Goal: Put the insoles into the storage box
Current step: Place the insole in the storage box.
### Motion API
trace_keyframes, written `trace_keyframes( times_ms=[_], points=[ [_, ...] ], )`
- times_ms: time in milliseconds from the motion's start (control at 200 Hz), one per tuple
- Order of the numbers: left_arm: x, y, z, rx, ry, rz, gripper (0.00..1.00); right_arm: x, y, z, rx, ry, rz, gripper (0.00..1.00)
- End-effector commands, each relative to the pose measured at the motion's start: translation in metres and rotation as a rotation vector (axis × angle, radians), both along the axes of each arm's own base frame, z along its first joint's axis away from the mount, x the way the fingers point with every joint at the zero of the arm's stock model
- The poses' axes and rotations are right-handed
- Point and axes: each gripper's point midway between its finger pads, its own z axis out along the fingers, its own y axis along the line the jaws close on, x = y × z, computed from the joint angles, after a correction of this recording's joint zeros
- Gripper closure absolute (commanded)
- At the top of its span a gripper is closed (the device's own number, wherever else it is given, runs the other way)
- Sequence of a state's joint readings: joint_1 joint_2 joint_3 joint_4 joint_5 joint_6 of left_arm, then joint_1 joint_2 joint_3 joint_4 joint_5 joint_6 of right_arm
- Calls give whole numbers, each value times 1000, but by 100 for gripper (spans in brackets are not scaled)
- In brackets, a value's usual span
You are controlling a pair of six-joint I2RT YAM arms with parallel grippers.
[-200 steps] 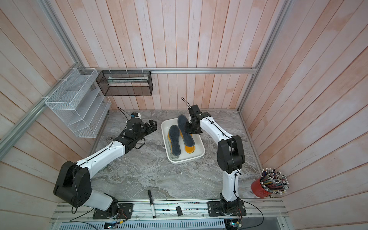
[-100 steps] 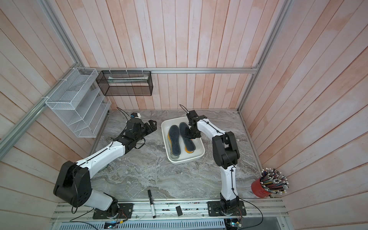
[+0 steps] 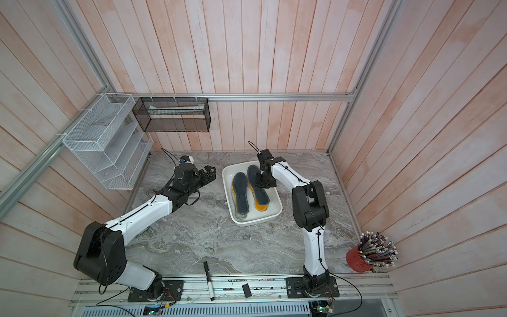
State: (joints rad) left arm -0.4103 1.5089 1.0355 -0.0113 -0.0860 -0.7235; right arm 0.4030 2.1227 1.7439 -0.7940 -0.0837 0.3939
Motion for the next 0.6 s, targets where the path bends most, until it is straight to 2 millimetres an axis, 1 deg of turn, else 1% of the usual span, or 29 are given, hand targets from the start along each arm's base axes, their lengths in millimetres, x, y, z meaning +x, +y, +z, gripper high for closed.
trace_keyframes(
  times_ms=[0, 235, 450, 535, 560, 595],
  points=[
    [-1, 5, -1, 7, -1, 14, 0, 6, -4, -2, -8, 6, -23, 100],
    [-1, 9, 0, 13, -3, 20, 0, 5, -3, -9, 0, 25, -24, 100],
    [0, 10, 0, 11, -2, 21, 0, 6, -1, -9, 8, 28, -21, 99],
    [0, 10, -2, 11, 2, 21, 0, 6, 0, -10, 11, 33, -19, 96],
    [0, 10, -2, 11, 1, 19, 0, 5, 0, -11, 12, 35, -16, 94],
    [0, 9, -2, 10, 0, 18, 0, 5, 0, -11, 14, 37, -16, 88]
  ],
)
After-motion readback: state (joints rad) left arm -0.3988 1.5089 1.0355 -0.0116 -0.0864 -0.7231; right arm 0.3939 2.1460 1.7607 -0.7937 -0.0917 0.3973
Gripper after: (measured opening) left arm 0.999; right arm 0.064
